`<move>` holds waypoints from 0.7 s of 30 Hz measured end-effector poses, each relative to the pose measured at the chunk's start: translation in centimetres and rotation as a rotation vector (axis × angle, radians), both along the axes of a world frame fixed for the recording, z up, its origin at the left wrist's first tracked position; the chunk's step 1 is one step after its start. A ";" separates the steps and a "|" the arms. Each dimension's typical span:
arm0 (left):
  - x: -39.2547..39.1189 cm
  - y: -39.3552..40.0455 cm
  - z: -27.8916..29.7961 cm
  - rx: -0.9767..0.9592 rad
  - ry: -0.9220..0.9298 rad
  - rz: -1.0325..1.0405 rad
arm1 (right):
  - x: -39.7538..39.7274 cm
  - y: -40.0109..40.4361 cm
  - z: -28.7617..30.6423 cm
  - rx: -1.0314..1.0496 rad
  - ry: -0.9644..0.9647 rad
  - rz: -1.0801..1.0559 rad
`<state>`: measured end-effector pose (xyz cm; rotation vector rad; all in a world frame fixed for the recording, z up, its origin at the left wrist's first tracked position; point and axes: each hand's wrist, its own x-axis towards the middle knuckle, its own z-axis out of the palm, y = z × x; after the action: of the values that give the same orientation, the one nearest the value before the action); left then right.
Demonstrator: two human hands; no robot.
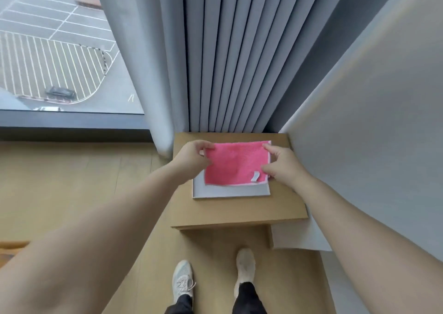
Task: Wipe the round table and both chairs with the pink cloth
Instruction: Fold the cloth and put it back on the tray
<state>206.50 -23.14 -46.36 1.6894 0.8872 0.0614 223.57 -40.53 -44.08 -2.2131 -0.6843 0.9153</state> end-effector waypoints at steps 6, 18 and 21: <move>3.4 1.1 -10.0 0.153 0.203 -0.067 | 4.4 2.3 -11.6 -0.196 -0.005 0.203; 8.1 2.5 -26.7 0.221 0.421 -0.191 | 8.6 5.1 -28.6 -0.426 -0.137 0.461; 7.6 2.8 -28.6 0.226 0.427 -0.169 | 8.1 5.4 -30.4 -0.409 -0.152 0.468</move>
<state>214.06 -20.33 -74.91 2.0240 1.0764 -0.3363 231.68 -35.17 -74.49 -2.5501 -1.2134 1.2107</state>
